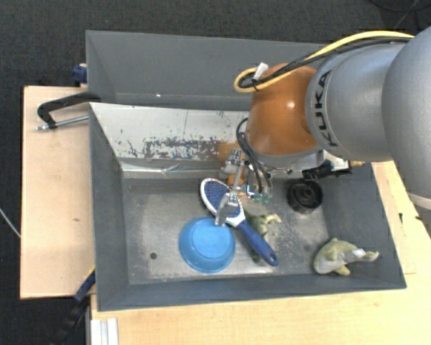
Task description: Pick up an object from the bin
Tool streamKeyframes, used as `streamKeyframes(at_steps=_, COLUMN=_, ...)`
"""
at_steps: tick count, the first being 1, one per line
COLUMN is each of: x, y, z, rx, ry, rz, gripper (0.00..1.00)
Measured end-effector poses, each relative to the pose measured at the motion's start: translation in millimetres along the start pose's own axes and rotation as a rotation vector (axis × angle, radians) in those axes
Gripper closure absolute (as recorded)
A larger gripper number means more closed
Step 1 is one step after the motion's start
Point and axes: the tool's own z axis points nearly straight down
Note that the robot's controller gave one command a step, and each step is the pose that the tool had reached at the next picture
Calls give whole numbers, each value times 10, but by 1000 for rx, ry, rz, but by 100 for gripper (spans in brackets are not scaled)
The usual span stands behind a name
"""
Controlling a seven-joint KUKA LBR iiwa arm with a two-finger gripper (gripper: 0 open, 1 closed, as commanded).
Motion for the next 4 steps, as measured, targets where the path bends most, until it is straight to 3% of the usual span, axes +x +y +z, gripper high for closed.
streamKeyframes(at_steps=1, x=252, y=-568, z=31, rx=-7, ry=0, rz=269, gripper=0)
streamKeyframes(at_steps=2, x=188, y=-537, z=34, rx=-6, ry=-9, rz=268, gripper=0)
streamKeyframes(at_steps=3, x=315, y=-690, z=172, rx=-10, ry=-5, rz=186, gripper=0)
streamKeyframes(at_steps=4, x=359, y=-686, z=174, rx=-9, ry=16, rz=186, gripper=100)
